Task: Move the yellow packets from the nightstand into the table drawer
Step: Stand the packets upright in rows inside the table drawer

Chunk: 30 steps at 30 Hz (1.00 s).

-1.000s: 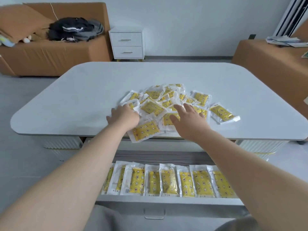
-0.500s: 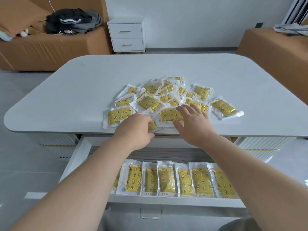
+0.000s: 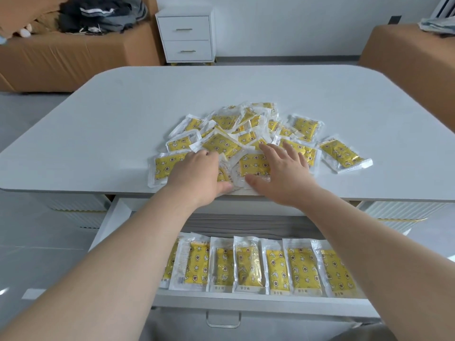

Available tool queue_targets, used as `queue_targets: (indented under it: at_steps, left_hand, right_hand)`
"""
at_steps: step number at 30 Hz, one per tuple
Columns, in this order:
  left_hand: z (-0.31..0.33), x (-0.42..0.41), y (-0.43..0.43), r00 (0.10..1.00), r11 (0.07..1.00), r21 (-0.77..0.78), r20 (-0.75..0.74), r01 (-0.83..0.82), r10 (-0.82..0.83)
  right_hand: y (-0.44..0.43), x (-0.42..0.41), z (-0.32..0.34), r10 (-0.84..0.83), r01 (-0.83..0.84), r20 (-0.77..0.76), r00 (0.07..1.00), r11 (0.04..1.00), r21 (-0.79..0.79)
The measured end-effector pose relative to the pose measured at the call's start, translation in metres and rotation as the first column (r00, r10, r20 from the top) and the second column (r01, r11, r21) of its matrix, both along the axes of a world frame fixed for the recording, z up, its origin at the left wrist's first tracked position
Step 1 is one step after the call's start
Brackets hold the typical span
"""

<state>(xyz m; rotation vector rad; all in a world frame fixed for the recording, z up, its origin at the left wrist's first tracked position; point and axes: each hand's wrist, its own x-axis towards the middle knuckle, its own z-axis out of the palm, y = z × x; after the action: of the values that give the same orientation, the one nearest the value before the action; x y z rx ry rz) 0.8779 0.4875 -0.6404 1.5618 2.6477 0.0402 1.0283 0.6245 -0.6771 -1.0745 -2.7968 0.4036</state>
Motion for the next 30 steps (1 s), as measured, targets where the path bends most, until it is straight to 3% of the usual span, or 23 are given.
queue_targets:
  at_steps: [6, 14, 19, 22, 26, 30]
  left_hand:
    - [-0.001, -0.004, 0.001, 0.999, 1.0, -0.016, -0.048, -0.012, 0.012]
    - [-0.002, -0.003, 0.001, 0.998, 0.998, 0.043, -0.052, -0.039, 0.041]
    - [-0.002, 0.0, 0.0, 0.999, 0.997, 0.068, -0.028, -0.043, 0.045]
    - [0.0, 0.002, -0.001, 0.999, 0.994, 0.1, 0.018, -0.046, 0.045]
    - [0.003, 0.005, -0.003, 0.992, 0.984, 0.168, 0.122, -0.064, 0.043]
    - [0.006, 0.008, -0.005, 0.967, 0.951, 0.29, 0.254, -0.107, 0.032]
  right_hand:
    - [-0.004, -0.004, 0.006, -0.076, 0.082, -0.109, 0.991, 0.996, 0.044]
    - [-0.003, 0.0, 0.018, -0.19, 0.196, -0.132, 0.973, 0.98, 0.028]
    - [-0.003, 0.004, 0.028, -0.225, 0.214, -0.267, 0.937, 0.974, -0.07]
    - [-0.003, 0.008, 0.037, -0.313, 0.225, -0.412, 0.856, 0.942, -0.248]
    - [-0.003, 0.018, 0.046, -0.532, 0.121, -0.481, 0.696, 0.748, -0.652]
    - [-0.001, 0.03, 0.046, -0.562, -0.004, -0.472, 0.679, 0.641, -0.768]
